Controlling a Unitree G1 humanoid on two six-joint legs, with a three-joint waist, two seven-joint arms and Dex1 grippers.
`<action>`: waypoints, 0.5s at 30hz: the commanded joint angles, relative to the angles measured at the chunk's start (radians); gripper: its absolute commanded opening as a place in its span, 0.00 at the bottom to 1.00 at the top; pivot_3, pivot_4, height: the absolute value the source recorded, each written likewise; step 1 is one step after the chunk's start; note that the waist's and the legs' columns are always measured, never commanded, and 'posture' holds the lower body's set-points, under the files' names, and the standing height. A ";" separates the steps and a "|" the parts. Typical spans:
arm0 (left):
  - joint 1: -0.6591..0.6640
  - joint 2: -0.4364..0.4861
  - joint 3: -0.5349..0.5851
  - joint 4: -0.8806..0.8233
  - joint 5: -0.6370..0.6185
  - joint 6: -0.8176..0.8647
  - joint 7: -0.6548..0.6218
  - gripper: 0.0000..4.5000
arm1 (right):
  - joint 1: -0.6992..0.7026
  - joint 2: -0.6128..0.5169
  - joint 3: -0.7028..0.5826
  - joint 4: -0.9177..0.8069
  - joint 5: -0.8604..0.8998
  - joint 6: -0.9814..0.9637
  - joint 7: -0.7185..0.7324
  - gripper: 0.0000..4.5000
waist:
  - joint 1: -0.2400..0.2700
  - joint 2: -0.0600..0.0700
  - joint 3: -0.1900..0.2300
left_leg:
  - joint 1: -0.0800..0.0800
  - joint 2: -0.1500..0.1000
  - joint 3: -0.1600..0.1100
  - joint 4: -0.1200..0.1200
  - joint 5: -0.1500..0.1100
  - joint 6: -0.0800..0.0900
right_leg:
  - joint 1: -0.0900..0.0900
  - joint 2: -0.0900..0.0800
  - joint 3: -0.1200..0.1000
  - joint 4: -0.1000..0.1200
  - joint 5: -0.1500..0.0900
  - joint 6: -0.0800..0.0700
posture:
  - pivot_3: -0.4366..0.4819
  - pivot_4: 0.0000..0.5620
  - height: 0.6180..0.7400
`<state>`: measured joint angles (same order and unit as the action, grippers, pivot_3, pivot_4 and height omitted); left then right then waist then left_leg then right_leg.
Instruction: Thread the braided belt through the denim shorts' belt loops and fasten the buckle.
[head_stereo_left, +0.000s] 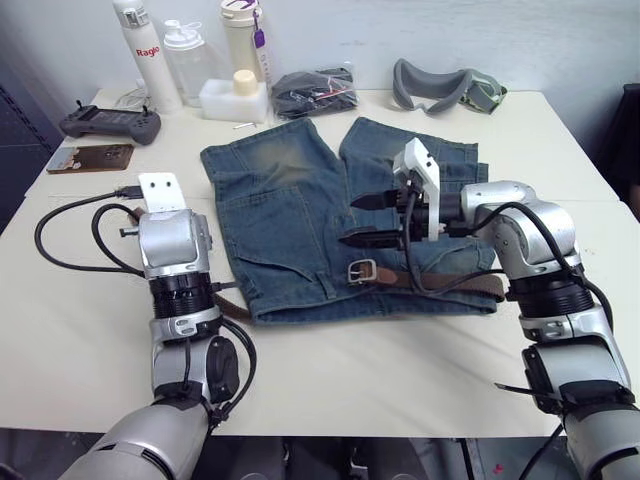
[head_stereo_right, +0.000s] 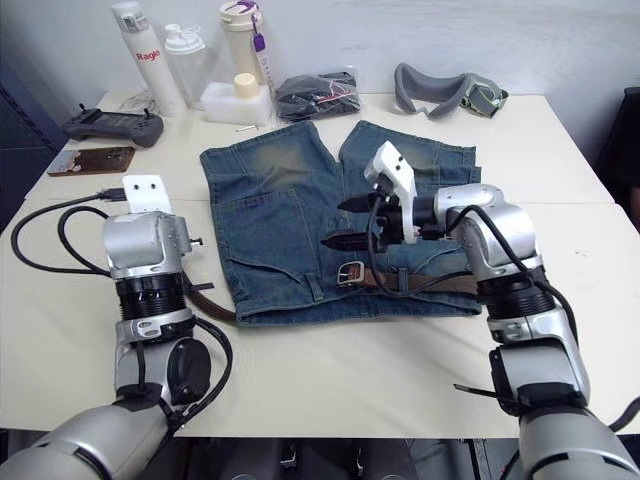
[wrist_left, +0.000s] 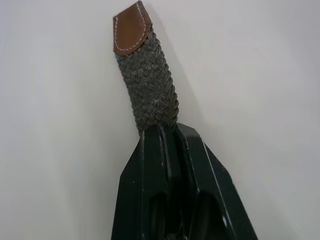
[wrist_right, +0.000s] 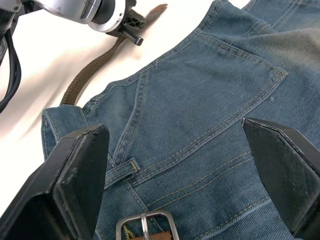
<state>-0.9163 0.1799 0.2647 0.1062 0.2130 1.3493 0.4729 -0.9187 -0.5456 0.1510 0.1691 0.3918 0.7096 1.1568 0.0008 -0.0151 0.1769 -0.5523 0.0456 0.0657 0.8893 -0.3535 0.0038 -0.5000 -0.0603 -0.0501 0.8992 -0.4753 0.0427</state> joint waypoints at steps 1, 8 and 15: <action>0.003 0.076 -0.171 -0.127 0.026 -0.198 -0.102 0.00 | -0.024 -0.007 -0.018 -0.002 -0.004 -0.025 -0.001 1.00 | -0.001 0.000 0.000 | 0.000 0.000 0.000 0.000 0.000 -0.001 | 0.000 0.000 0.000 0.000 0.000 0.000 | 0.48 0.27 0.31; 0.107 0.094 -0.294 -0.291 -0.051 -0.482 -0.341 0.00 | -0.036 -0.011 -0.032 0.040 -0.071 -0.128 -0.064 1.00 | -0.001 0.000 0.000 | 0.000 0.000 0.000 0.000 0.000 0.000 | 0.000 0.000 0.000 0.000 0.000 -0.001 | 0.48 0.27 0.31; 0.278 0.212 -0.376 -0.435 -0.258 -0.695 -0.794 0.00 | 0.054 -0.117 0.041 0.002 -0.352 -0.558 -0.173 1.00 | -0.002 0.001 0.001 | 0.000 0.001 0.001 -0.001 0.000 0.000 | 0.000 0.000 0.000 -0.001 -0.002 -0.004 | 0.48 0.27 0.31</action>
<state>-0.6433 0.3821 -0.1333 -0.2722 0.0455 0.7080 -0.2002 -0.8773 -0.6395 0.1786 0.2091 0.1102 0.2758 1.0151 -0.0013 -0.0137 0.1779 -0.5525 0.0462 0.0669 0.8886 -0.3537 0.0044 -0.4999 -0.0600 -0.0497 0.8979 -0.4774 0.0387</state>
